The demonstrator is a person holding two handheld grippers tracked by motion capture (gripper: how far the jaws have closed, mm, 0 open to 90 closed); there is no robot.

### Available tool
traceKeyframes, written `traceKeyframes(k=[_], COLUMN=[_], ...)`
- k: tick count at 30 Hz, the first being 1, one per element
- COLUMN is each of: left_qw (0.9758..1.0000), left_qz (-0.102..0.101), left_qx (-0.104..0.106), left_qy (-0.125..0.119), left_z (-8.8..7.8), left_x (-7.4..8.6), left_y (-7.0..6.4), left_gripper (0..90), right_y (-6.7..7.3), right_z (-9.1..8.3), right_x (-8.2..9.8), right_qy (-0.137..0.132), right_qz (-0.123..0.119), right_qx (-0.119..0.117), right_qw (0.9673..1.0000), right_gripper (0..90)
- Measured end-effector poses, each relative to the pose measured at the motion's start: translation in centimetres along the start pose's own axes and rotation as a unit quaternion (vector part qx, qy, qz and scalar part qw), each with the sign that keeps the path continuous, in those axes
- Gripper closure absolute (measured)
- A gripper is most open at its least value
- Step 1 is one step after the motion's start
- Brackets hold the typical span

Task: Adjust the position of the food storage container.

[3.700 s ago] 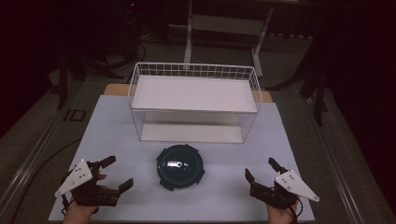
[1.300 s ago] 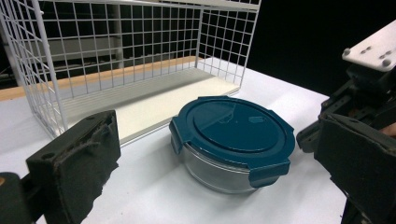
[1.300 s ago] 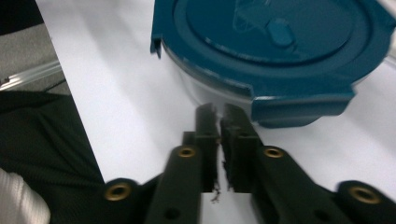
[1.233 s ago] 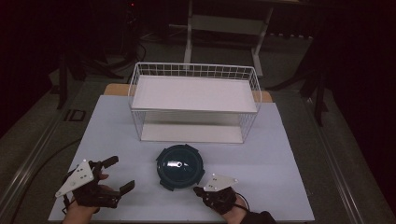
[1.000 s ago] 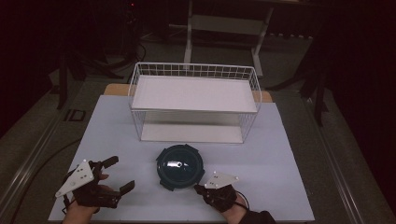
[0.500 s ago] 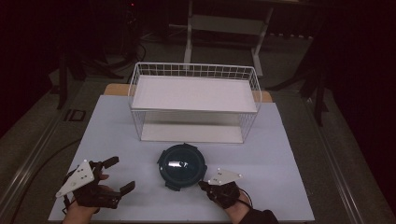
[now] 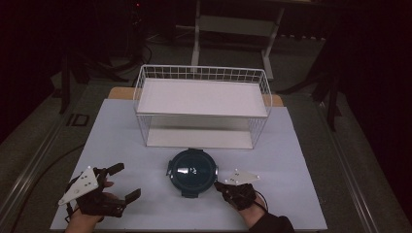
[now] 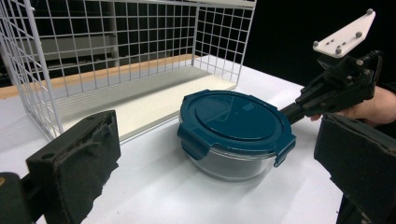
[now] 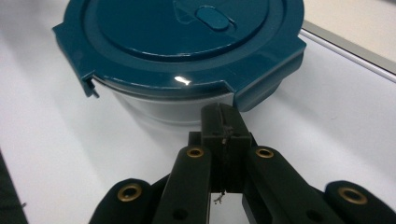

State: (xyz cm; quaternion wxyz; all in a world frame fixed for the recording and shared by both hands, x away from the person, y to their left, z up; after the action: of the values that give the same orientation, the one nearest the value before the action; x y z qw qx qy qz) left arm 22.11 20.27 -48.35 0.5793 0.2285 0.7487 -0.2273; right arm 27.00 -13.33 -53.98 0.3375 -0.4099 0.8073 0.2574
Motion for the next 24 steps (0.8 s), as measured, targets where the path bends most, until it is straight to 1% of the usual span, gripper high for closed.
traceKeyframes(k=[4,5,6,8,9,10,12,15,17,21,24], left_qw=[1.0,1.0,1.0,1.0,1.0,1.0,1.0,1.0,1.0,1.0,1.0], left_qz=[-0.001,0.0,0.0,-0.001,-0.001,-0.001,-0.001,0.0,0.002,0.005,0.003], left_qx=[0.001,0.001,0.001,0.002,0.001,0.001,0.002,0.003,0.005,0.006,0.006], left_qy=[0.0,0.0,0.001,0.001,0.001,0.001,0.001,0.002,0.003,0.005,0.004], left_z=[0.0,0.0,0.0,0.0,0.0,0.0,0.0,0.0,0.1,0.1,0.1], left_x=[0.0,0.0,0.0,0.0,0.0,0.0,0.0,0.0,0.0,0.1,0.0], left_y=[0.0,0.0,0.0,0.0,0.0,0.0,0.0,-0.1,-0.2,-0.3,-0.3], left_gripper=[0.6,0.5,0.5,0.5,0.5,0.6,0.6,0.5,0.6,0.5,0.5], right_y=[-0.4,-0.6,-0.9,-1.3,-1.4,-1.4,-1.3,-1.2,-1.0,-1.1,-1.6], right_z=[0.1,0.1,0.1,0.0,-0.1,-0.1,-0.2,-0.3,-0.4,0.0,0.1], right_x=[0.1,0.2,0.2,0.2,0.3,0.3,0.3,0.3,0.3,0.2,0.1], right_qy=[0.004,0.005,0.002,-0.002,-0.002,-0.003,0.0,-0.002,-0.002,-0.002,-0.005], right_qz=[0.007,0.008,0.013,0.029,0.028,0.024,0.018,0.02,0.019,0.028,0.037], right_qx=[0.003,0.011,0.014,0.001,0.009,0.013,0.015,0.012,0.003,-0.001,0.0], right_qw=[1.0,0.9999,0.9998,0.9996,0.9996,0.9996,0.9997,0.9997,0.9998,0.9996,0.9993], right_gripper=[90.0,90.0,90.0,90.0,90.0,90.0,90.0,90.0,90.0,90.0,90.0])
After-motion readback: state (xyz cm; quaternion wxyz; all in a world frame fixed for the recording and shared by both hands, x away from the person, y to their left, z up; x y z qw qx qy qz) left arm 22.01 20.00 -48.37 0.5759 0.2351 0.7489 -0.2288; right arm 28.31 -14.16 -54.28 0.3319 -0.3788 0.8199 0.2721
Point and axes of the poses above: each handheld gripper's, and its own axes: z roughly forward along the jaws, x roughly out of its underside, y roughly to its left, the point moved 5 cm from there along z, roughly forward along the jaws, and after that the axes turned 10 degrees about -x, right-handed, at the moved point
